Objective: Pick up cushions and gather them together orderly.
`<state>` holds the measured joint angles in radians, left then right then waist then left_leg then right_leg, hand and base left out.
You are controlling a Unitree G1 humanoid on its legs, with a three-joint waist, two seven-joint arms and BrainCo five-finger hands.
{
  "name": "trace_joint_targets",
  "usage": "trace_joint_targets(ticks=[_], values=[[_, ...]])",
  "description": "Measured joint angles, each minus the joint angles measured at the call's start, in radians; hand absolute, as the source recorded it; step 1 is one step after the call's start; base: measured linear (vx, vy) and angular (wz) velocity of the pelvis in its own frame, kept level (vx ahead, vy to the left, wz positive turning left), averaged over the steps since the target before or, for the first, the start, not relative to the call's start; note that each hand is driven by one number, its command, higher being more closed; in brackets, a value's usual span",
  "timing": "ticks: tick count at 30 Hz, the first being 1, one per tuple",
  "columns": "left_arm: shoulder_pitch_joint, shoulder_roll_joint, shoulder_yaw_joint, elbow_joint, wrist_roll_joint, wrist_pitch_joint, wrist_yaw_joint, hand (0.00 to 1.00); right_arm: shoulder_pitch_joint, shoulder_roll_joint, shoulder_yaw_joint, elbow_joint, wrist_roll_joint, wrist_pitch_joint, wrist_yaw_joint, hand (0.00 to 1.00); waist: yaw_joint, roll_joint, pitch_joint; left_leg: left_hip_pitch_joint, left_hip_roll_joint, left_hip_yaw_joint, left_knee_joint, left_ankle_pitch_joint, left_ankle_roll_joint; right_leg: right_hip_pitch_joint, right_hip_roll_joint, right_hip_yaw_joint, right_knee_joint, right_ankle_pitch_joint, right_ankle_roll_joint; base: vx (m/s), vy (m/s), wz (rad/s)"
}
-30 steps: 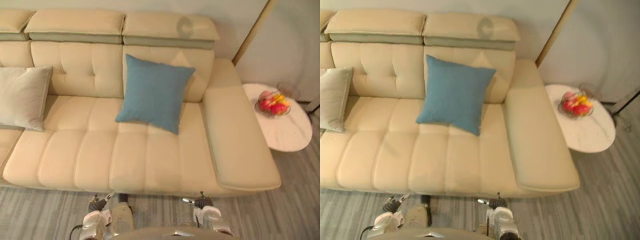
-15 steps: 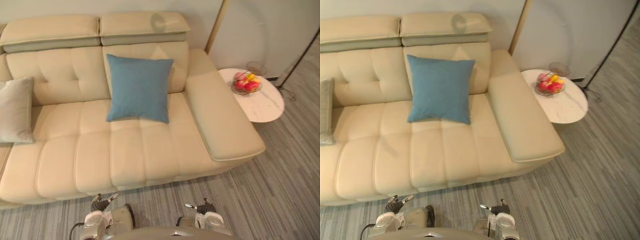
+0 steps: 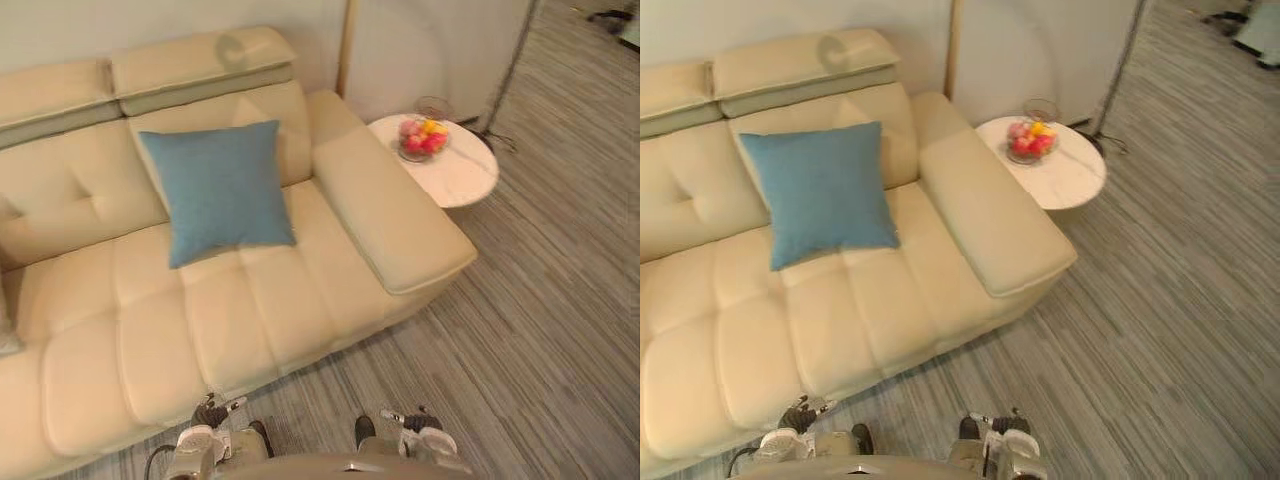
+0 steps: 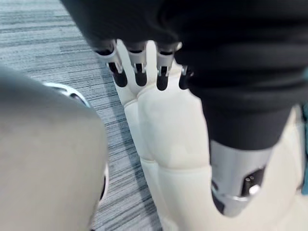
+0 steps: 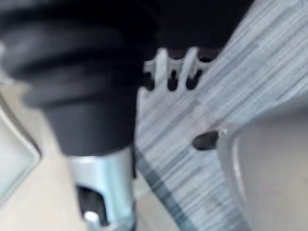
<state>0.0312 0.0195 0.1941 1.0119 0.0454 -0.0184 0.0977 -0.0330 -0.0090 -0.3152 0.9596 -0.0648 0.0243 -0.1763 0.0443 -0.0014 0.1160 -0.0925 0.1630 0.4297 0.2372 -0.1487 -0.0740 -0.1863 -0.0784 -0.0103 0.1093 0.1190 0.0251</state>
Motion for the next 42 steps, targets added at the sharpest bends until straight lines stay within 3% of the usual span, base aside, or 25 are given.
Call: trace_joint_targets(ticks=[1, 2, 3, 4, 5, 6, 9, 10, 11, 12, 13, 14, 17, 19, 22, 25, 26, 28, 30, 32, 35, 37, 38, 40, 42], values=[[-0.006, -0.003, 0.000, 0.002, 0.003, 0.004, 0.001, 0.00, -0.017, 0.002, 0.000, -0.001, 0.000, 0.000, 0.000, 0.00, 0.002, 0.010, 0.022, 0.031, 0.026, 0.102, -0.013, 0.014, 0.016, -0.019, -0.025, -0.186, 0.031, -0.040, -0.043, -0.11, -0.034, -1.84], [-0.006, -0.002, -0.001, 0.002, 0.006, 0.006, 0.002, 0.00, -0.017, 0.000, 0.000, 0.001, 0.000, 0.002, 0.000, 0.00, 0.003, 0.007, 0.023, 0.041, 0.026, 0.135, -0.014, 0.014, 0.017, -0.028, -0.042, -0.264, 0.060, -0.076, -0.053, -0.13, -0.085, -1.88], [-0.004, -0.001, -0.003, 0.002, 0.008, 0.009, 0.002, 0.00, -0.008, -0.010, -0.001, 0.002, 0.000, 0.002, -0.001, 0.00, -0.004, 0.019, 0.031, 0.069, 0.042, 0.211, -0.012, 0.014, 0.017, -0.032, -0.084, -0.452, 0.125, -0.152, -0.088, -0.07, -0.046, -1.23], [-0.003, -0.001, -0.004, 0.002, 0.008, 0.009, 0.002, 0.00, -0.007, -0.016, -0.001, 0.003, -0.001, 0.002, -0.001, 0.00, -0.008, 0.026, 0.035, 0.080, 0.052, 0.235, -0.013, 0.014, 0.016, -0.027, -0.103, -0.513, 0.150, -0.172, -0.103, -0.08, -0.085, -1.37], [0.002, 0.002, -0.004, 0.003, 0.008, 0.009, 0.003, 0.00, -0.004, -0.021, -0.001, 0.007, -0.001, 0.002, -0.003, 0.00, -0.010, 0.035, 0.041, 0.099, 0.065, 0.273, -0.016, 0.015, 0.003, -0.017, -0.130, -0.604, 0.185, -0.193, -0.111, -0.02, -0.117, -1.35], [-0.001, 0.018, -0.002, 0.004, 0.003, 0.009, 0.005, 0.00, 0.015, -0.026, -0.001, 0.018, 0.000, 0.003, -0.005, 0.00, -0.010, 0.017, 0.043, 0.123, 0.062, 0.302, -0.010, -0.011, -0.037, -0.012, -0.131, -0.635, 0.178, -0.196, -0.067, -0.02, -0.137, -1.32], [-0.005, 0.019, -0.006, 0.024, -0.001, 0.009, 0.004, 0.00, 0.007, -0.054, 0.017, 0.041, 0.003, 0.002, -0.007, 0.00, -0.011, 0.037, 0.047, 0.117, 0.070, 0.241, -0.016, -0.048, -0.047, -0.031, -0.048, -0.548, 0.139, -0.210, -0.047, -0.04, -0.135, -1.27], [-0.003, 0.019, -0.023, 0.040, -0.001, 0.009, 0.004, 0.00, 0.005, -0.070, 0.022, 0.031, 0.026, -0.002, -0.008, 0.00, -0.020, 0.058, 0.040, 0.115, 0.113, 0.241, 0.037, -0.080, -0.057, -0.041, -0.051, -0.523, 0.263, -0.253, -0.087, 0.05, -0.199, -0.89], [-0.006, 0.027, -0.028, 0.038, -0.002, 0.009, 0.004, 0.00, 0.013, -0.070, 0.028, 0.030, 0.029, -0.003, -0.009, 0.00, -0.030, 0.043, 0.041, 0.121, 0.122, 0.242, 0.092, -0.101, -0.064, -0.033, -0.053, -0.501, 0.281, -0.325, -0.065, 0.12, -0.200, -0.68], [-0.009, 0.020, -0.030, 0.039, -0.003, 0.010, 0.004, 0.00, 0.017, -0.082, 0.035, 0.038, 0.032, -0.001, -0.009, 0.00, -0.030, 0.069, 0.045, 0.110, 0.181, 0.200, 0.193, -0.102, -0.059, -0.017, -0.003, -0.474, 0.282, -0.332, -0.064, 0.22, -0.270, -0.69], [-0.013, 0.017, -0.027, 0.027, -0.006, 0.007, 0.003, 0.00, 0.022, -0.081, 0.045, 0.043, 0.035, 0.001, -0.013, 0.00, -0.015, 0.070, 0.051, 0.041, 0.248, 0.108, 0.396, -0.082, -0.003, 0.020, 0.040, -0.438, 0.257, -0.336, -0.080, 0.17, -0.261, -0.83], [-0.015, 0.015, -0.027, 0.017, -0.006, 0.007, 0.004, 0.00, 0.025, -0.080, 0.044, 0.042, 0.038, 0.001, -0.014, 0.00, -0.011, 0.069, 0.051, 0.015, 0.250, 0.054, 0.459, -0.091, 0.006, 0.034, 0.051, -0.421, 0.246, -0.334, -0.083, 0.20, -0.269, -0.91], [-0.013, -0.004, -0.031, -0.004, -0.019, 0.007, 0.006, 0.00, 0.030, -0.080, 0.037, 0.054, 0.040, 0.002, -0.021, 0.00, -0.002, 0.067, 0.056, -0.073, 0.133, -0.143, 0.531, -0.140, -0.015, 0.101, 0.075, -0.314, 0.188, -0.320, -0.097, 0.21, -0.070, -1.10], [-0.010, -0.017, -0.038, -0.022, -0.023, 0.005, 0.008, 0.00, 0.027, -0.075, 0.036, 0.057, 0.041, 0.002, -0.022, 0.00, 0.013, 0.069, 0.055, -0.132, 0.038, -0.214, 0.419, -0.146, -0.005, 0.129, 0.088, -0.207, 0.159, -0.320, -0.100, 0.22, 0.064, -1.37], [-0.007, -0.035, -0.022, -0.050, -0.024, -0.002, 0.010, 0.00, 0.039, -0.067, 0.034, 0.039, 0.041, 0.003, -0.030, 0.00, 0.030, 0.068, 0.056, -0.186, -0.049, -0.355, 0.212, -0.115, -0.014, 0.152, 0.103, -0.078, 0.146, -0.331, -0.082, 0.25, 0.164, -1.32], [0.000, -0.041, -0.017, -0.058, -0.024, -0.004, 0.013, 0.00, 0.045, -0.055, 0.035, 0.037, 0.042, 0.005, -0.039, 0.00, 0.054, 0.068, 0.048, -0.175, -0.075, -0.429, 0.129, -0.001, -0.007, 0.158, 0.119, 0.038, 0.147, -0.350, -0.050, 0.30, 0.271, -1.39], [-0.001, -0.039, -0.017, -0.058, -0.024, -0.003, 0.013, 0.00, 0.047, -0.041, 0.031, 0.032, 0.042, 0.004, -0.047, 0.00, 0.055, 0.068, 0.039, -0.166, -0.083, -0.416, 0.139, 0.029, 0.019, 0.161, 0.115, 0.083, 0.144, -0.359, -0.036, 0.28, 0.258, -1.17], [0.000, -0.021, -0.018, -0.059, -0.024, -0.002, 0.012, 0.00, 0.071, -0.019, 0.015, 0.025, 0.042, 0.005, -0.048, 0.00, 0.042, 0.016, 0.024, -0.158, -0.099, -0.336, 0.178, -0.046, 0.043, 0.153, 0.071, 0.120, 0.175, -0.382, 0.003, 0.39, 0.348, -0.88], [-0.001, -0.015, -0.018, -0.058, -0.024, -0.002, 0.013, 0.00, 0.080, -0.008, -0.005, 0.024, 0.042, 0.006, -0.047, 0.00, 0.046, -0.006, 0.016, -0.112, -0.102, -0.265, 0.175, -0.073, 0.067, 0.111, 0.049, 0.104, 0.280, -0.392, 0.020, 0.36, 0.258, -1.02], [0.012, -0.007, -0.026, -0.055, -0.023, 0.002, 0.013, 0.00, 0.066, -0.004, 0.003, 0.004, 0.041, 0.002, -0.045, 0.00, 0.044, 0.007, 0.019, -0.041, -0.091, -0.167, 0.152, -0.095, 0.090, 0.029, 0.013, 0.047, 0.453, -0.384, 0.097, 0.27, 0.172, -1.35], [0.009, 0.027, -0.076, -0.030, -0.023, 0.006, 0.020, 0.00, 0.015, -0.008, 0.031, 0.010, 0.041, 0.001, -0.044, 0.00, 0.029, 0.024, 0.028, 0.045, -0.065, -0.072, 0.093, -0.096, 0.092, -0.040, -0.081, -0.291, 0.520, -0.411, 0.034, 0.24, 0.078, -0.99], [0.005, 0.048, -0.079, -0.012, -0.023, 0.009, 0.026, 0.00, -0.014, -0.004, 0.042, 0.022, 0.041, 0.001, -0.044, 0.00, 0.028, 0.030, 0.032, 0.085, -0.042, -0.025, 0.047, -0.096, 0.092, -0.065, -0.092, -0.513, 0.424, -0.387, -0.006, 0.24, -0.025, -0.89], [0.004, 0.050, -0.079, -0.009, -0.023, 0.011, 0.026, 0.00, -0.019, -0.005, 0.041, 0.028, 0.041, 0.000, -0.044, 0.00, 0.028, 0.029, 0.033, 0.096, -0.042, -0.012, 0.037, -0.095, 0.090, -0.070, -0.091, -0.546, 0.396, -0.376, -0.013, 0.25, -0.075, -0.70], [0.001, 0.061, -0.078, -0.003, -0.023, 0.013, 0.026, 0.00, -0.010, -0.015, 0.039, 0.040, 0.041, 0.001, -0.044, 0.00, 0.026, -0.002, 0.038, 0.145, -0.083, 0.005, 0.023, -0.102, 0.066, -0.065, -0.082, -0.585, 0.240, -0.213, -0.099, 0.34, -0.134, -0.47], [0.002, 0.048, -0.081, 0.001, -0.022, 0.013, 0.027, 0.00, -0.013, -0.040, 0.039, 0.037, 0.041, 0.000, -0.045, 0.00, 0.025, 0.040, 0.042, 0.159, -0.059, 0.003, 0.025, -0.108, 0.054, -0.051, -0.053, -0.569, 0.230, -0.207, -0.100, 0.22, -0.075, -0.50]])
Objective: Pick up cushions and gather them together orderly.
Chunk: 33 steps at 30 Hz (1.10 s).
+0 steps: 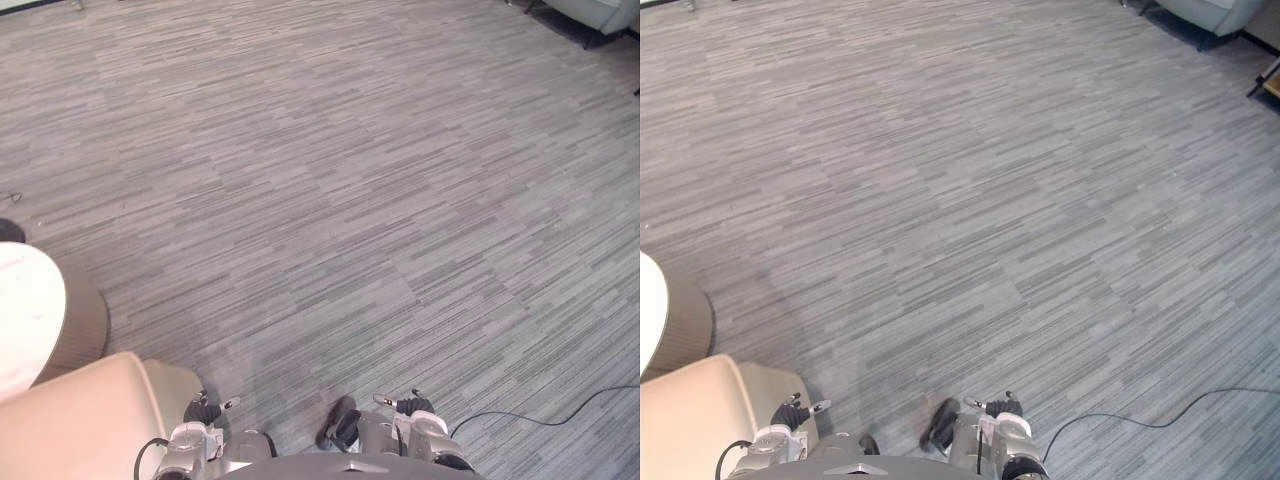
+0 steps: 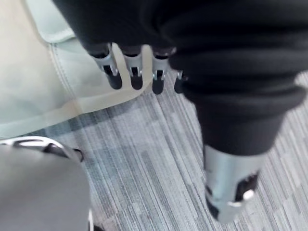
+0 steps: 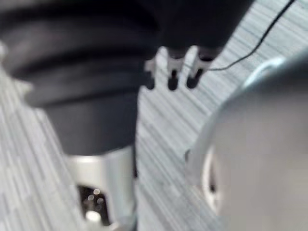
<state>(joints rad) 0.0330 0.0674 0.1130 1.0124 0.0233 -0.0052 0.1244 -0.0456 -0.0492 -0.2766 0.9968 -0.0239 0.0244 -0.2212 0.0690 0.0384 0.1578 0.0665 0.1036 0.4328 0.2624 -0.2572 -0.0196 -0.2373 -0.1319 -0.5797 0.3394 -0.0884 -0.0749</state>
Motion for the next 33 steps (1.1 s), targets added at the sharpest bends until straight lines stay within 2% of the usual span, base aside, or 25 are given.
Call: trace_joint_targets(ticks=[1, 3, 4, 6, 8, 11, 12, 13, 14, 15, 17, 18, 19, 20, 21, 22, 23, 24, 25, 27, 28, 30, 31, 32, 33], values=[[0.000, -0.014, -0.001, 0.002, 0.007, 0.001, 0.001, 0.00, -0.004, -0.020, 0.001, -0.003, 0.001, -0.007, -0.001, 0.00, -0.009, 0.031, 0.003, -0.021, 0.033, 0.000, 0.059, -0.014, -0.018, 0.010, 0.035, 0.019, -0.044, -0.006, 0.004, 0.17, -0.062, -0.54], [-0.005, -0.019, -0.014, 0.002, 0.018, 0.001, 0.000, 0.00, -0.002, -0.029, 0.001, 0.000, 0.014, -0.008, -0.002, 0.00, -0.015, 0.053, 0.018, -0.071, 0.088, -0.007, 0.213, -0.027, -0.029, 0.037, 0.075, 0.039, -0.075, -0.008, 0.000, 0.23, -0.091, -0.50], [-0.007, -0.018, -0.018, -0.002, 0.020, 0.000, -0.002, 0.00, 0.011, -0.030, 0.003, 0.000, 0.027, -0.008, -0.007, 0.00, -0.015, 0.063, 0.026, -0.141, 0.148, -0.058, 0.428, -0.026, -0.023, 0.081, 0.117, 0.067, -0.108, -0.023, -0.008, 0.21, -0.087, -0.50], [-0.007, -0.016, -0.018, -0.005, 0.020, -0.005, -0.002, 0.00, 0.023, -0.035, 0.023, 0.001, 0.032, -0.008, -0.009, 0.00, -0.009, 0.072, 0.040, -0.188, 0.173, -0.130, 0.592, -0.055, -0.006, 0.123, 0.151, 0.102, -0.115, -0.045, -0.022, 0.20, -0.027, -0.71], [-0.004, -0.009, -0.018, -0.025, 0.020, -0.005, -0.002, 0.00, 0.022, -0.039, 0.031, 0.000, 0.036, -0.007, -0.010, 0.00, 0.012, 0.070, 0.055, -0.269, 0.135, -0.227, 0.678, -0.091, -0.015, 0.176, 0.178, 0.187, -0.128, -0.063, -0.025, 0.21, 0.036, -1.14], [0.003, -0.008, -0.020, -0.049, 0.019, -0.005, -0.002, 0.00, 0.014, -0.039, 0.021, 0.002, 0.036, -0.001, -0.012, 0.00, 0.034, 0.061, 0.064, -0.366, 0.062, -0.280, 0.525, -0.095, -0.013, 0.210, 0.178, 0.290, -0.162, -0.065, -0.021, 0.20, 0.126, -1.04], [0.011, -0.010, -0.024, -0.051, 0.019, -0.005, -0.002, 0.00, 0.015, -0.039, 0.018, 0.002, 0.036, 0.001, -0.018, 0.00, 0.041, 0.065, 0.063, -0.399, 0.021, -0.329, 0.327, -0.059, -0.032, 0.221, 0.168, 0.342, -0.179, -0.072, -0.009, 0.19, 0.159, -1.27], [0.013, -0.011, -0.029, -0.051, 0.019, -0.005, -0.002, 0.00, 0.016, -0.039, 0.018, 0.003, 0.036, 0.001, -0.021, 0.00, 0.041, 0.069, 0.062, -0.402, 0.013, -0.341, 0.264, -0.038, -0.040, 0.226, 0.166, 0.356, -0.184, -0.076, -0.002, 0.27, 0.233, -1.31], [0.026, -0.014, -0.033, -0.045, 0.019, -0.005, -0.002, 0.00, 0.024, -0.039, 0.017, 0.003, 0.037, 0.001, -0.023, 0.00, 0.045, 0.074, 0.062, -0.393, 0.010, -0.355, 0.165, 0.054, -0.053, 0.242, 0.161, 0.385, -0.196, -0.085, 0.016, 0.38, 0.247, -1.27], [0.049, -0.018, -0.032, -0.033, 0.019, -0.005, 0.000, 0.00, 0.039, -0.036, 0.017, 0.000, 0.038, 0.000, -0.029, 0.00, 0.059, 0.072, 0.045, -0.354, -0.016, -0.340, 0.129, 0.123, -0.028, 0.278, 0.152, 0.446, -0.226, -0.089, 0.045, 0.47, 0.281, -1.14], [0.045, -0.008, -0.037, -0.031, 0.020, -0.005, -0.001, 0.00, 0.052, -0.030, 0.012, 0.000, 0.039, 0.001, -0.030, 0.00, 0.053, 0.053, 0.028, -0.366, -0.036, -0.340, 0.151, 0.080, -0.011, 0.275, 0.129, 0.469, -0.227, -0.099, 0.068, 0.34, 0.184, -0.37], [0.034, -0.001, -0.036, -0.031, 0.021, -0.005, -0.001, 0.00, 0.062, -0.018, -0.013, -0.001, 0.039, 0.001, -0.030, 0.00, 0.050, 0.038, 0.025, -0.363, -0.055, -0.337, 0.181, 0.045, 0.018, 0.267, 0.107, 0.477, -0.191, -0.119, 0.094, 0.44, 0.236, -0.15], [0.039, 0.010, -0.031, -0.032, 0.020, -0.005, -0.001, 0.00, 0.089, 0.002, -0.039, -0.004, 0.038, 0.001, -0.030, 0.00, 0.061, 0.000, 0.008, -0.335, -0.082, -0.294, 0.191, 0.006, 0.032, 0.221, 0.064, 0.493, -0.049, -0.179, 0.149, 0.46, 0.218, -0.20], [0.041, 0.012, -0.029, -0.030, 0.020, -0.004, 0.000, 0.00, 0.094, 0.006, -0.043, -0.008, 0.038, 0.002, -0.030, 0.00, 0.066, -0.010, 0.002, -0.322, -0.090, -0.284, 0.191, -0.004, 0.039, 0.199, 0.050, 0.501, 0.013, -0.197, 0.163, 0.57, 0.233, -0.34], [0.040, 0.016, -0.033, -0.029, 0.020, -0.001, 0.000, 0.00, 0.103, 0.010, -0.043, -0.028, 0.036, 0.002, -0.028, 0.00, 0.065, -0.018, -0.002, -0.284, -0.104, -0.268, 0.194, -0.026, 0.059, 0.142, 0.025, 0.515, 0.197, -0.214, 0.185, 0.29, 0.101, -0.21], [0.040, 0.018, -0.037, -0.030, 0.021, 0.002, 0.000, 0.00, 0.106, 0.013, -0.043, -0.043, 0.037, 0.000, -0.027, 0.00, 0.059, -0.020, 0.000, -0.265, -0.110, -0.267, 0.195, -0.036, 0.068, 0.110, 0.013, 0.518, 0.295, -0.203, 0.205, 0.47, 0.136, -0.09], [0.041, 0.025, -0.044, -0.031, 0.020, 0.004, 0.000, 0.00, 0.106, 0.023, -0.046, -0.078, 0.037, -0.003, -0.026, 0.00, 0.038, -0.028, 0.004, -0.214, -0.124, -0.268, 0.193, -0.059, 0.082, 0.028, -0.023, 0.516, 0.518, -0.156, 0.249, 0.37, 0.074, 0.09], [0.039, 0.031, -0.052, -0.034, 0.021, 0.005, -0.001, 0.00, 0.103, 0.029, -0.044, -0.089, 0.036, -0.004, -0.022, 0.00, 0.027, -0.032, 0.006, -0.176, -0.130, -0.268, 0.190, -0.073, 0.086, -0.018, -0.041, 0.510, 0.653, -0.153, 0.249, 0.46, 0.077, 0.14], [0.038, 0.033, -0.058, -0.045, 0.021, 0.006, -0.001, 0.00, 0.101, 0.031, -0.044, -0.109, 0.035, -0.004, -0.017, 0.00, 0.017, -0.039, 0.007, -0.125, -0.130, -0.269, 0.178, -0.078, 0.089, -0.057, -0.051, 0.487, 0.746, -0.163, 0.227, 0.37, 0.002, 0.11], [0.034, 0.027, -0.063, -0.078, 0.019, 0.005, -0.001, 0.00, 0.102, 0.036, -0.045, -0.122, 0.033, -0.003, -0.012, 0.00, 0.008, -0.028, 0.011, -0.028, -0.112, -0.269, 0.115, -0.080, 0.086, -0.117, -0.066, 0.396, 0.761, -0.194, 0.164, 0.53, -0.042, 0.04], [0.028, 0.024, -0.075, -0.088, 0.018, 0.005, -0.001, 0.00, 0.099, 0.037, -0.049, -0.134, 0.034, -0.005, -0.007, 0.00, 0.004, -0.026, 0.012, 0.015, -0.093, -0.268, 0.076, -0.090, 0.069, -0.153, -0.067, 0.340, 0.712, -0.204, 0.145, 0.59, -0.099, -0.01], [0.019, 0.016, -0.077, -0.089, 0.018, 0.005, -0.002, 0.00, 0.096, 0.041, -0.051, -0.151, 0.035, -0.006, -0.007, 0.00, 0.002, -0.026, 0.015, 0.051, -0.076, -0.267, 0.041, -0.099, 0.053, -0.192, -0.069, 0.291, 0.639, -0.208, 0.138, 0.44, -0.106, -0.11], [0.012, -0.002, -0.077, -0.088, 0.018, 0.005, -0.004, 0.00, 0.083, 0.041, -0.052, -0.154, 0.035, -0.008, -0.006, 0.00, -0.007, -0.026, 0.021, 0.106, -0.049, -0.245, -0.014, -0.103, 0.043, -0.246, -0.062, 0.244, 0.485, -0.192, 0.119, 0.42, -0.129, -0.25], [0.012, -0.010, -0.079, -0.087, 0.018, 0.005, -0.005, 0.00, 0.074, 0.038, -0.052, -0.154, 0.035, -0.008, -0.006, 0.00, -0.012, -0.022, 0.023, 0.131, -0.038, -0.233, -0.038, -0.101, 0.041, -0.261, -0.049, 0.233, 0.393, -0.171, 0.106, 0.44, -0.141, -0.36], [0.009, -0.014, -0.096, -0.075, 0.018, 0.004, -0.007, 0.00, 0.068, 0.039, -0.050, -0.153, 0.036, -0.008, -0.006, 0.00, -0.024, -0.024, 0.026, 0.169, -0.022, -0.218, -0.063, -0.098, 0.035, -0.284, -0.020, 0.235, 0.181, -0.085, 0.098, 0.45, -0.151, -0.25]])
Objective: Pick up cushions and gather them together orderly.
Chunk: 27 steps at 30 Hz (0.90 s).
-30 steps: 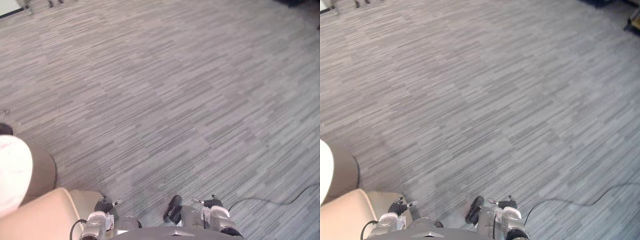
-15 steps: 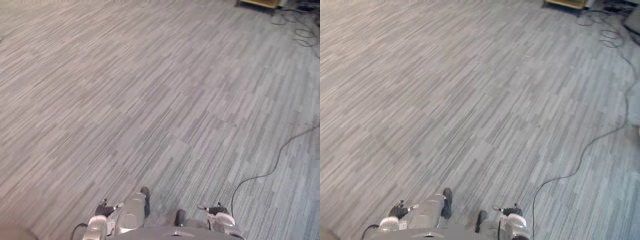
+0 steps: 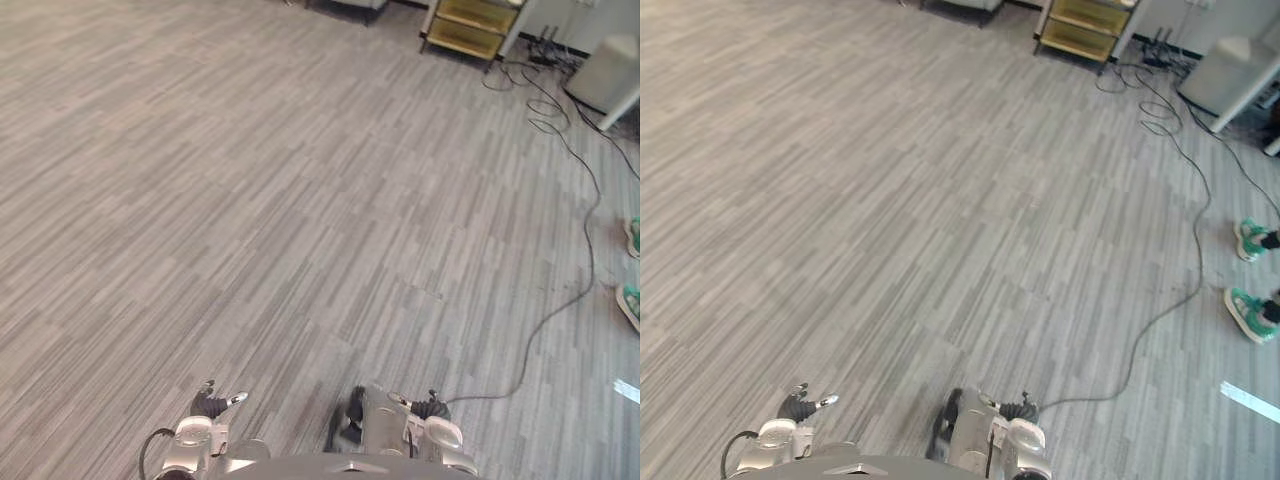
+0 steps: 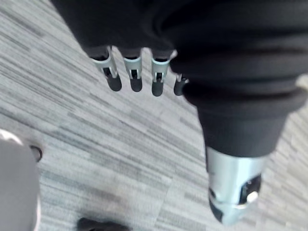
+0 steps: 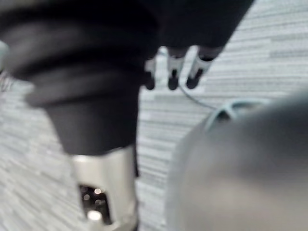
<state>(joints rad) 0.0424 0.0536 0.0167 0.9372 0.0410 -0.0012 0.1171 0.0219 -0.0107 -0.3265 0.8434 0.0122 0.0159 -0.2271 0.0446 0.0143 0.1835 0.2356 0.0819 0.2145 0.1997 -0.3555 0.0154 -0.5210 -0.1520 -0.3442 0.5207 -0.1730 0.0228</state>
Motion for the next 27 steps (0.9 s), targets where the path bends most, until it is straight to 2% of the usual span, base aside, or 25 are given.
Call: trace_joint_targets(ticks=[1, 2, 3, 4, 5, 6, 7, 8, 9, 10, 11, 12, 13, 14, 16, 18, 19, 20, 22, 23, 24, 25, 26, 27], values=[[-0.001, 0.000, -0.004, 0.003, 0.000, -0.001, -0.001, 0.00, -0.002, 0.001, 0.002, 0.001, 0.000, 0.000, 0.000, 0.00, -0.005, -0.006, 0.004, 0.018, 0.000, 0.003, -0.006, 0.004, -0.007, 0.001, 0.012, 0.003, -0.092, 0.047, -0.001, 0.52, -0.195, -0.17], [0.002, -0.003, -0.003, 0.008, 0.004, -0.002, -0.001, 0.00, 0.002, 0.002, 0.002, 0.007, 0.000, 0.001, 0.000, 0.00, -0.014, -0.020, 0.004, 0.052, -0.006, 0.002, -0.015, 0.005, -0.039, 0.024, 0.023, 0.010, -0.283, 0.138, -0.005, 0.69, -0.260, -0.12], [0.003, 0.000, 0.004, 0.025, 0.002, -0.006, 0.001, 0.00, -0.002, -0.005, -0.002, 0.011, 0.001, 0.001, 0.001, 0.00, -0.022, -0.025, 0.009, 0.098, 0.001, -0.002, -0.015, 0.003, -0.071, 0.044, 0.037, 0.029, -0.336, 0.346, -0.063, 0.84, -0.306, -0.18], [-0.009, -0.003, 0.005, 0.038, 0.002, -0.009, 0.000, 0.00, -0.015, -0.009, -0.004, 0.011, 0.001, -0.001, 0.002, 0.00, -0.021, -0.008, 0.018, 0.104, 0.014, -0.005, -0.006, 0.021, -0.103, 0.027, 0.042, 0.034, -0.276, 0.381, -0.099, 0.68, -0.249, -0.22], [-0.024, -0.015, 0.006, 0.049, 0.002, -0.010, 0.001, 0.00, -0.037, -0.031, -0.010, 0.020, 0.000, -0.001, 0.002, 0.00, -0.032, 0.020, 0.030, 0.104, 0.034, -0.020, 0.010, 0.058, -0.115, 0.006, 0.054, 0.032, -0.195, 0.321, -0.102, 0.64, -0.255, -0.16], [-0.033, -0.028, 0.011, 0.055, 0.002, -0.011, 0.001, 0.00, -0.053, -0.050, -0.013, 0.040, -0.001, -0.001, 0.001, 0.00, -0.039, 0.036, 0.035, 0.103, 0.045, -0.040, 0.032, 0.114, -0.112, -0.006, 0.057, 0.030, -0.123, 0.264, -0.114, 0.49, -0.221, -0.09], [-0.034, -0.036, 0.013, 0.056, 0.002, -0.011, 0.002, 0.00, -0.057, -0.058, -0.018, 0.049, -0.001, 0.001, 0.002, 0.00, -0.040, 0.044, 0.037, 0.103, 0.051, -0.052, 0.050, 0.151, -0.104, -0.008, 0.057, 0.025, -0.083, 0.237, -0.113, 0.61, -0.268, -0.07], [-0.032, -0.046, 0.020, 0.056, 0.002, -0.011, 0.001, 0.00, -0.056, -0.060, -0.029, 0.059, -0.001, 0.002, 0.001, 0.00, -0.042, 0.049, 0.035, 0.102, 0.063, -0.062, 0.088, 0.206, -0.106, 0.001, 0.066, 0.024, -0.042, 0.186, -0.117, 0.49, -0.200, -0.08], [-0.029, -0.056, 0.026, 0.057, 0.002, -0.011, 0.001, 0.00, -0.056, -0.059, -0.036, 0.060, -0.001, 0.001, 0.001, 0.00, -0.048, 0.062, 0.037, 0.082, 0.087, -0.087, 0.183, 0.274, -0.103, 0.032, 0.089, 0.014, -0.022, 0.137, -0.116, 0.71, -0.233, -0.11], [-0.024, -0.065, 0.031, 0.052, 0.001, -0.011, 0.001, 0.00, -0.050, -0.057, -0.028, 0.050, 0.001, 0.001, 0.001, 0.00, -0.056, 0.076, 0.044, -0.004, 0.123, -0.135, 0.403, 0.436, -0.104, 0.098, 0.117, 0.004, -0.036, 0.083, -0.118, 0.47, -0.134, -0.13], [-0.021, -0.067, 0.034, 0.039, 0.001, -0.011, 0.000, 0.00, -0.042, -0.055, -0.023, 0.043, 0.002, 0.001, 0.001, 0.00, -0.051, 0.086, 0.044, -0.060, 0.143, -0.154, 0.527, 0.493, -0.099, 0.130, 0.135, 0.006, -0.049, 0.062, -0.128, 0.64, -0.136, -0.26], [-0.016, -0.065, 0.032, 0.017, -0.001, -0.015, 0.000, 0.00, -0.031, -0.053, -0.003, 0.043, 0.002, -0.002, 0.001, 0.00, -0.043, 0.096, 0.044, -0.175, 0.182, -0.158, 0.776, 0.438, -0.098, 0.181, 0.170, 0.015, -0.069, 0.038, -0.138, 0.40, -0.063, -0.49], [-0.012, -0.059, 0.037, 0.005, -0.005, -0.019, -0.002, 0.00, -0.028, -0.043, 0.012, 0.044, 0.003, -0.003, 0.000, 0.00, -0.028, 0.095, 0.045, -0.281, 0.204, -0.148, 0.973, 0.348, -0.090, 0.253, 0.202, 0.038, -0.096, 0.016, -0.144, 0.68, -0.077, -0.67], [-0.002, -0.054, 0.048, -0.027, -0.016, -0.019, -0.002, 0.00, -0.016, -0.028, 0.011, 0.046, 0.004, 0.001, 0.000, 0.00, -0.009, 0.087, 0.052, -0.365, 0.202, -0.122, 1.047, 0.274, -0.070, 0.339, 0.215, 0.071, -0.130, -0.007, -0.138, 0.47, -0.026, -0.60], [0.013, -0.052, 0.053, -0.065, -0.022, -0.020, -0.002, 0.00, -0.011, -0.030, 0.027, 0.050, 0.020, 0.003, -0.001, 0.00, 0.002, 0.073, 0.060, -0.449, 0.184, -0.093, 1.034, 0.233, -0.055, 0.424, 0.215, 0.102, -0.181, -0.023, -0.125, 0.47, 0.033, -0.35], [0.030, -0.055, 0.051, -0.102, -0.042, -0.025, -0.002, 0.00, -0.006, -0.035, 0.034, 0.054, 0.030, 0.003, -0.001, 0.00, 0.013, 0.078, 0.057, -0.545, 0.158, -0.063, 0.947, 0.186, -0.054, 0.509, 0.212, 0.132, -0.262, -0.026, -0.120, 0.38, 0.090, -0.36], [0.034, -0.055, 0.052, -0.122, -0.050, -0.032, -0.002, 0.00, -0.014, -0.039, 0.036, 0.081, 0.032, 0.003, -0.001, 0.00, 0.027, 0.076, 0.056, -0.601, 0.127, -0.031, 0.754, 0.152, -0.053, 0.569, 0.199, 0.156, -0.322, -0.023, -0.117, 0.36, 0.132, -0.57], [0.033, -0.057, 0.055, -0.133, -0.050, -0.034, -0.003, 0.00, -0.017, -0.037, 0.035, 0.082, 0.032, 0.005, -0.001, 0.00, 0.042, 0.075, 0.057, -0.614, 0.107, -0.013, 0.561, 0.153, -0.056, 0.599, 0.186, 0.179, -0.348, -0.029, -0.102, 0.56, 0.224, -0.68], [0.035, -0.065, 0.061, -0.136, -0.057, -0.040, -0.006, 0.00, -0.014, -0.036, 0.027, 0.085, 0.032, 0.008, -0.002, 0.00, 0.057, 0.075, 0.052, -0.606, 0.061, -0.019, 0.125, 0.245, -0.093, 0.661, 0.164, 0.212, -0.393, -0.060, -0.051, 0.57, 0.274, -0.61], [0.035, -0.066, 0.060, -0.132, -0.060, -0.046, -0.009, 0.00, -0.016, -0.037, 0.027, 0.097, 0.032, 0.008, -0.002, 0.00, 0.071, 0.076, 0.050, -0.607, 0.063, -0.019, 0.042, 0.320, -0.102, 0.702, 0.165, 0.243, -0.416, -0.083, -0.023, 0.57, 0.293, -0.53], [0.032, -0.063, 0.060, -0.130, -0.060, -0.049, -0.010, 0.00, -0.019, -0.036, 0.027, 0.111, 0.032, 0.008, -0.002, 0.00, 0.078, 0.066, 0.046, -0.607, 0.058, -0.017, 0.063, 0.365, -0.086, 0.720, 0.154, 0.257, -0.425, -0.096, -0.020, 0.63, 0.319, -0.55], [0.027, -0.048, 0.066, -0.129, -0.058, -0.052, -0.013, 0.00, -0.010, -0.015, 0.025, 0.125, 0.031, 0.010, -0.001, 0.00, 0.086, 0.015, 0.012, -0.624, 0.009, -0.018, 0.134, 0.370, -0.026, 0.731, 0.105, 0.280, -0.406, -0.129, -0.036, 0.70, 0.290, -0.37], [0.026, -0.047, 0.073, -0.129, -0.058, -0.052, -0.014, 0.00, -0.008, -0.008, 0.021, 0.118, 0.030, 0.008, -0.001, 0.00, 0.082, -0.003, 0.001, -0.637, -0.003, -0.019, 0.178, 0.344, 0.015, 0.720, 0.086, 0.283, -0.367, -0.123, -0.014, 0.84, 0.341, -0.32], [0.025, -0.032, 0.081, -0.128, -0.058, -0.052, -0.014, 0.00, -0.001, 0.011, 0.005, 0.117, 0.029, 0.003, 0.000, 0.00, 0.081, -0.035, -0.010, -0.637, -0.024, -0.003, 0.260, 0.261, 0.044, 0.672, 0.048, 0.292, -0.200, -0.130, 0.028, 0.72, 0.273, -0.17]])
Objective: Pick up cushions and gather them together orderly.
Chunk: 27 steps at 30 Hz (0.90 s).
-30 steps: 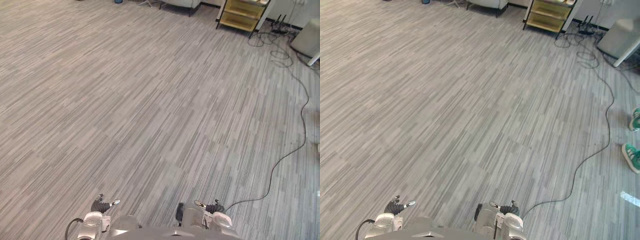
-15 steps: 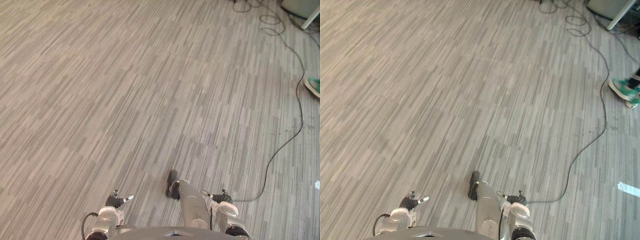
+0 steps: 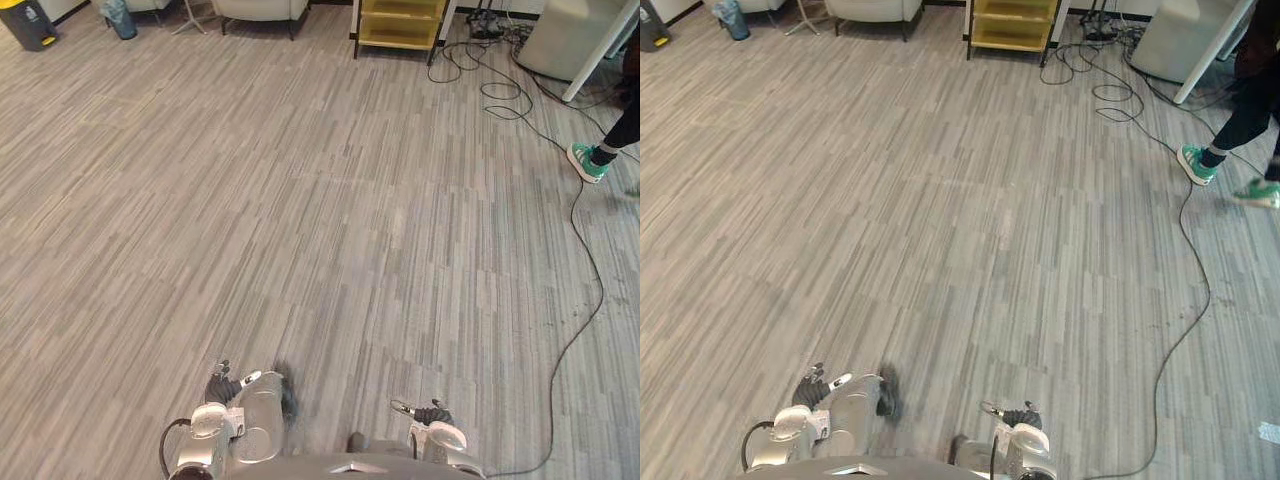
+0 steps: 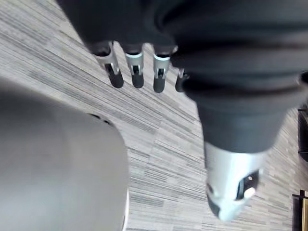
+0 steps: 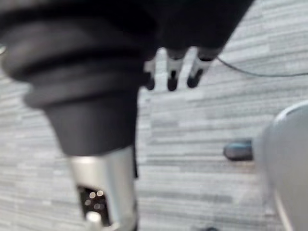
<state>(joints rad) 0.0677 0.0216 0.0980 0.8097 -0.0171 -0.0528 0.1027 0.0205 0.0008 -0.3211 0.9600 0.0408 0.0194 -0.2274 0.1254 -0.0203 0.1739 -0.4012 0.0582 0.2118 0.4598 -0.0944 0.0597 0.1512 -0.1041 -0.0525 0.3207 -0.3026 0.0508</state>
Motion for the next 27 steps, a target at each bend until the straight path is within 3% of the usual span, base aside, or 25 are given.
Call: trace_joint_targets(ticks=[1, 2, 3, 4, 6, 8, 11, 13, 15, 16, 17, 18, 19, 20, 22, 24, 25, 27], values=[[0.000, 0.008, -0.003, 0.003, 0.000, 0.000, 0.000, 0.00, 0.006, 0.003, 0.000, 0.002, 0.000, 0.001, 0.001, 0.00, 0.000, -0.009, -0.005, 0.009, -0.006, 0.007, 0.025, -0.032, 0.010, -0.042, -0.014, 0.012, 0.112, 0.002, 0.014, 0.81, 0.342, -0.04], [-0.012, 0.016, -0.022, 0.028, 0.001, 0.003, 0.000, 0.00, 0.014, 0.005, 0.000, 0.002, -0.002, 0.001, 0.002, 0.00, -0.014, -0.020, -0.003, 0.051, -0.025, 0.013, 0.067, -0.101, 0.025, -0.157, -0.042, 0.045, 0.424, 0.064, 0.101, 0.65, 0.260, 0.15], [-0.022, 0.027, -0.030, 0.055, 0.001, 0.012, 0.001, 0.00, 0.016, 0.002, 0.000, -0.003, -0.005, -0.002, 0.003, 0.00, -0.031, -0.025, 0.000, 0.110, -0.045, 0.012, 0.084, -0.149, 0.034, -0.248, -0.065, 0.048, 0.687, 0.100, 0.136, 0.76, 0.271, 0.22], [-0.024, 0.029, -0.030, 0.066, 0.001, 0.018, 0.002, 0.00, 0.016, 0.001, 0.001, -0.005, -0.008, -0.002, 0.004, 0.00, -0.039, -0.026, 0.005, 0.149, -0.053, 0.012, 0.082, -0.167, 0.037, -0.282, -0.078, 0.032, 0.782, 0.104, 0.126, 0.59, 0.165, 0.17], [-0.017, 0.024, -0.032, 0.073, 0.002, 0.035, 0.003, 0.00, 0.018, -0.007, 0.000, -0.031, -0.009, -0.004, 0.006, 0.00, -0.047, -0.006, 0.021, 0.305, -0.058, 0.010, 0.024, -0.208, 0.040, -0.389, -0.107, -0.078, 0.896, 0.080, 0.056, 0.59, 0.132, -0.07], [-0.017, 0.024, -0.032, 0.073, 0.002, 0.035, 0.003, 0.00, 0.024, -0.001, -0.001, -0.049, -0.008, -0.010, 0.006, 0.00, -0.051, -0.007, 0.021, 0.375, -0.057, 0.004, -0.031, -0.222, 0.032, -0.455, -0.108, -0.153, 0.830, 0.054, 0.026, 0.36, 0.026, 0.05], [-0.034, 0.007, -0.035, 0.077, 0.002, 0.035, 0.003, 0.00, 0.026, 0.003, -0.024, -0.077, -0.008, -0.015, 0.006, 0.00, -0.055, -0.010, 0.026, 0.484, -0.047, -0.022, -0.103, -0.244, 0.015, -0.521, -0.075, -0.245, 0.439, 0.045, 0.008, 0.53, -0.060, 0.27], [-0.025, -0.001, -0.035, 0.086, 0.012, 0.033, 0.005, 0.00, 0.025, 0.009, -0.046, -0.078, -0.007, -0.015, 0.005, 0.00, -0.068, -0.005, 0.025, 0.546, -0.034, -0.045, -0.155, -0.264, -0.025, -0.520, -0.019, -0.201, 0.066, 0.162, 0.007, 0.47, -0.119, 0.37], [-0.028, -0.001, -0.031, 0.103, 0.021, 0.033, 0.009, 0.00, 0.026, 0.009, -0.050, -0.078, -0.007, -0.015, 0.004, 0.00, -0.073, -0.007, 0.025, 0.598, -0.033, -0.075, -0.183, -0.291, -0.064, -0.516, -0.012, -0.157, -0.055, 0.252, 0.004, 0.47, -0.187, 0.44], [-0.027, -0.003, -0.029, 0.107, 0.021, 0.033, 0.013, 0.00, 0.026, 0.008, -0.054, -0.079, -0.007, -0.015, 0.004, 0.00, -0.076, -0.004, 0.025, 0.613, -0.027, -0.083, -0.188, -0.297, -0.073, -0.514, -0.011, -0.155, -0.043, 0.294, 0.000, 0.55, -0.252, 0.55], [-0.027, -0.008, -0.027, 0.120, 0.022, 0.032, 0.017, 0.00, 0.027, 0.006, -0.059, -0.079, -0.007, -0.016, 0.005, 0.00, -0.080, 0.001, 0.020, 0.646, -0.006, -0.112, -0.190, -0.306, -0.084, -0.513, -0.002, -0.161, 0.028, 0.346, -0.028, 0.55, -0.270, 0.50], [-0.026, -0.020, -0.019, 0.132, 0.023, 0.032, 0.018, 0.00, 0.023, 0.001, -0.071, -0.079, -0.007, -0.016, 0.006, 0.00, -0.078, 0.026, 0.011, 0.646, 0.025, -0.131, -0.142, -0.306, -0.084, -0.523, 0.011, -0.178, 0.101, 0.302, -0.055, 0.55, -0.273, 0.43], [-0.024, -0.026, -0.016, 0.133, 0.024, 0.032, 0.018, 0.00, 0.023, -0.004, -0.077, -0.079, -0.007, -0.017, 0.006, 0.00, -0.076, 0.038, 0.009, 0.633, 0.042, -0.134, -0.099, -0.302, -0.091, -0.518, 0.022, -0.188, 0.117, 0.279, -0.058, 0.53, -0.272, 0.33], [-0.019, -0.035, 0.009, 0.134, 0.028, 0.032, 0.017, 0.00, 0.023, -0.013, -0.087, -0.080, -0.007, -0.017, 0.005, 0.00, -0.078, 0.072, 0.008, 0.552, 0.088, -0.145, 0.101, -0.275, -0.113, -0.489, 0.046, -0.220, 0.134, 0.235, -0.074, 0.53, -0.273, 0.26], [-0.011, -0.041, 0.036, 0.132, 0.034, 0.033, 0.015, 0.00, 0.027, -0.017, -0.082, -0.078, -0.007, -0.015, 0.005, 0.00, -0.076, 0.102, 0.015, 0.396, 0.177, -0.157, 0.480, -0.115, -0.117, -0.391, 0.097, -0.244, 0.107, 0.186, -0.099, 0.53, -0.244, 0.13], [-0.009, -0.038, 0.036, 0.105, 0.034, 0.032, 0.007, 0.00, 0.030, -0.014, -0.073, -0.068, -0.007, -0.015, 0.006, 0.00, -0.065, 0.099, 0.018, 0.311, 0.221, -0.118, 0.660, -0.124, -0.112, -0.295, 0.122, -0.244, 0.060, 0.167, -0.114, 0.51, -0.172, -0.12], [-0.010, -0.032, 0.029, 0.093, 0.042, 0.030, -0.002, 0.00, 0.035, -0.011, -0.072, -0.059, -0.003, -0.014, 0.005, 0.00, -0.065, 0.084, 0.026, 0.258, 0.221, -0.098, 0.672, -0.134, -0.108, -0.230, 0.125, -0.241, 0.007, 0.167, -0.114, 0.42, -0.115, -0.04], [-0.011, -0.030, 0.016, 0.081, 0.041, 0.031, -0.002, 0.00, 0.040, -0.011, -0.078, -0.046, 0.014, -0.015, 0.002, 0.00, -0.066, 0.085, 0.025, 0.193, 0.215, -0.071, 0.590, -0.150, -0.098, -0.163, 0.123, -0.239, -0.062, 0.175, -0.102, 0.37, -0.046, -0.01]])
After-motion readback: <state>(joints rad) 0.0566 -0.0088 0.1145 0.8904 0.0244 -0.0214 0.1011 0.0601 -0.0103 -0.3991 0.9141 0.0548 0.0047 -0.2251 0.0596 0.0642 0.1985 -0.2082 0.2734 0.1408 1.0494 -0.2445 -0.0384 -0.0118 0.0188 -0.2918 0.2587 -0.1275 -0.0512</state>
